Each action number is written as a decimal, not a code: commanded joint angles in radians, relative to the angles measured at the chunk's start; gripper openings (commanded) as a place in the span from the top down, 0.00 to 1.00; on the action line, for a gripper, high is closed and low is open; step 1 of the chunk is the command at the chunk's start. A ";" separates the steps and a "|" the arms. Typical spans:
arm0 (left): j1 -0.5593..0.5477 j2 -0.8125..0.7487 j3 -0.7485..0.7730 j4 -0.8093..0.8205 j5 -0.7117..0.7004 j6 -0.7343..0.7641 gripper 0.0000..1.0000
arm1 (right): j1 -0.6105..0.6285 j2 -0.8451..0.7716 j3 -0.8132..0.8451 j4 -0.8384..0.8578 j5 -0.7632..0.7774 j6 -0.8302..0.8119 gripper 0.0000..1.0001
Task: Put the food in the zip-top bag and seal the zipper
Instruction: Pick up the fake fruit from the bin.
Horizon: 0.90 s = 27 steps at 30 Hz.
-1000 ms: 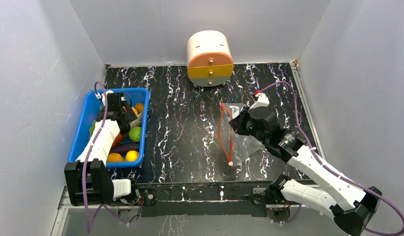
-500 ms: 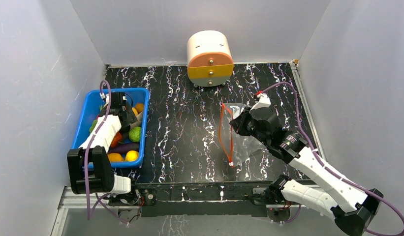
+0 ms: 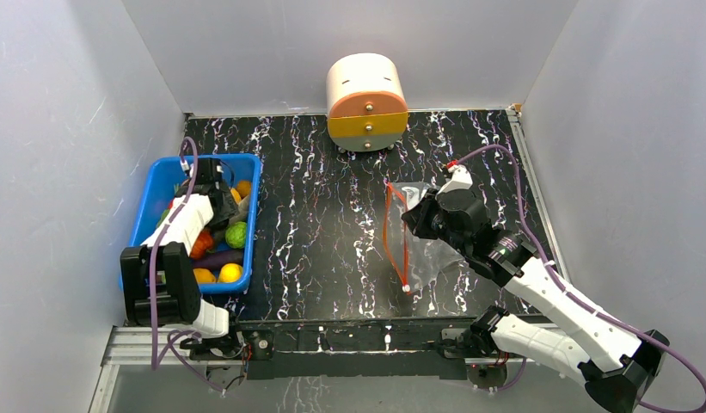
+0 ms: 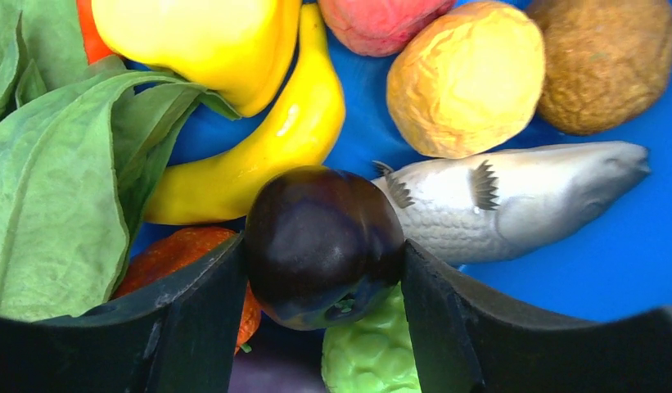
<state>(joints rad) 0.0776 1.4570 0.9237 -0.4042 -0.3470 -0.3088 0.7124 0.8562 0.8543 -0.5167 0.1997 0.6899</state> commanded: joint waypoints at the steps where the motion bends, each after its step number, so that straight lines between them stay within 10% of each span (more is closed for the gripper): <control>1: 0.007 -0.077 0.050 -0.029 0.059 0.000 0.54 | 0.002 -0.014 0.008 0.040 0.013 -0.003 1.00; 14: 0.008 -0.300 0.105 -0.136 0.195 0.023 0.58 | 0.002 -0.012 0.005 0.049 -0.040 0.040 1.00; 27: 0.008 -0.417 0.193 -0.201 0.741 -0.081 0.66 | 0.002 0.032 -0.007 0.171 -0.113 0.155 1.00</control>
<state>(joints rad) 0.0776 1.0851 1.1301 -0.5793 0.1246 -0.3260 0.7128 0.8780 0.8536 -0.4599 0.1131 0.7971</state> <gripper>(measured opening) 0.606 0.009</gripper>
